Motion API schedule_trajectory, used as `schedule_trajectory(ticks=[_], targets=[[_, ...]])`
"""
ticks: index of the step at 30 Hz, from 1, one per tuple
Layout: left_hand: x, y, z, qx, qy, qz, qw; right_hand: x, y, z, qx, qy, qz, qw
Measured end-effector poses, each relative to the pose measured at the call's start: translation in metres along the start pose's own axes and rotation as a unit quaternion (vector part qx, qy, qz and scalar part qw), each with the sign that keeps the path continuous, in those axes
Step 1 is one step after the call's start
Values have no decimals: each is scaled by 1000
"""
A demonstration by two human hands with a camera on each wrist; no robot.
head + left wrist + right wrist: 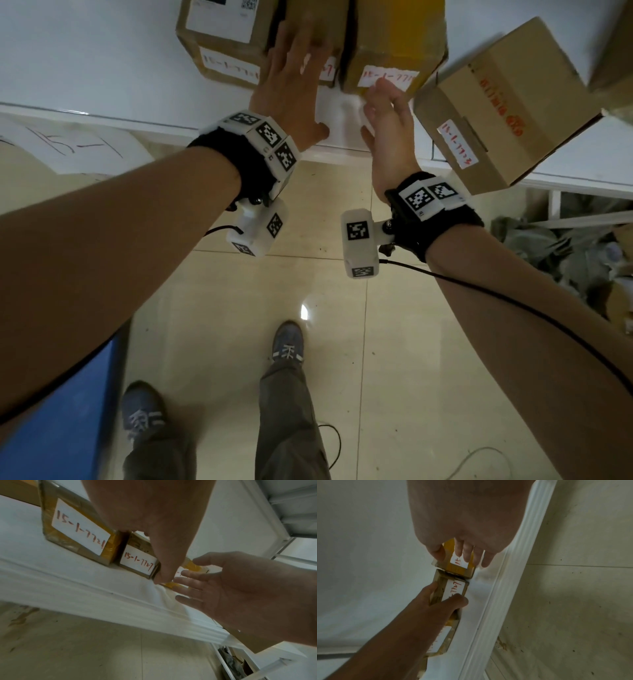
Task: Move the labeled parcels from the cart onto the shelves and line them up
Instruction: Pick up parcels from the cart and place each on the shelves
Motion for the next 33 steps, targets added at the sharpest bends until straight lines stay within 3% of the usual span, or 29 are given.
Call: schedule_trajectory(ticks=[7, 13, 18, 26, 33], targets=[[-69, 26, -14, -120, -104, -51, 986, -40, -27, -15, -10, -50, 31, 998], [-154, 77, -18, -163, -128, -11, 978, -91, -88, -55, -72, -8, 7, 997], [-233, 144, -40, -159, -95, 62, 981, -135, -149, -108, -107, 37, -47, 993], [-377, 260, -94, -180, -37, 205, 961, -192, -256, -183, -216, 109, -141, 960], [-482, 332, -129, -190, 36, 353, 915, -231, -327, -239, -285, 155, -189, 927]])
Point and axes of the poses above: each hand's wrist, its own x-axis towards the middle knuckle, its own z-axis out of the back of the hand, y = z × x, the point moved 2 cm from there along x, towards the middle knuckle, and after that the axes turned 2 degrees about -x, right-handed, at the moved point
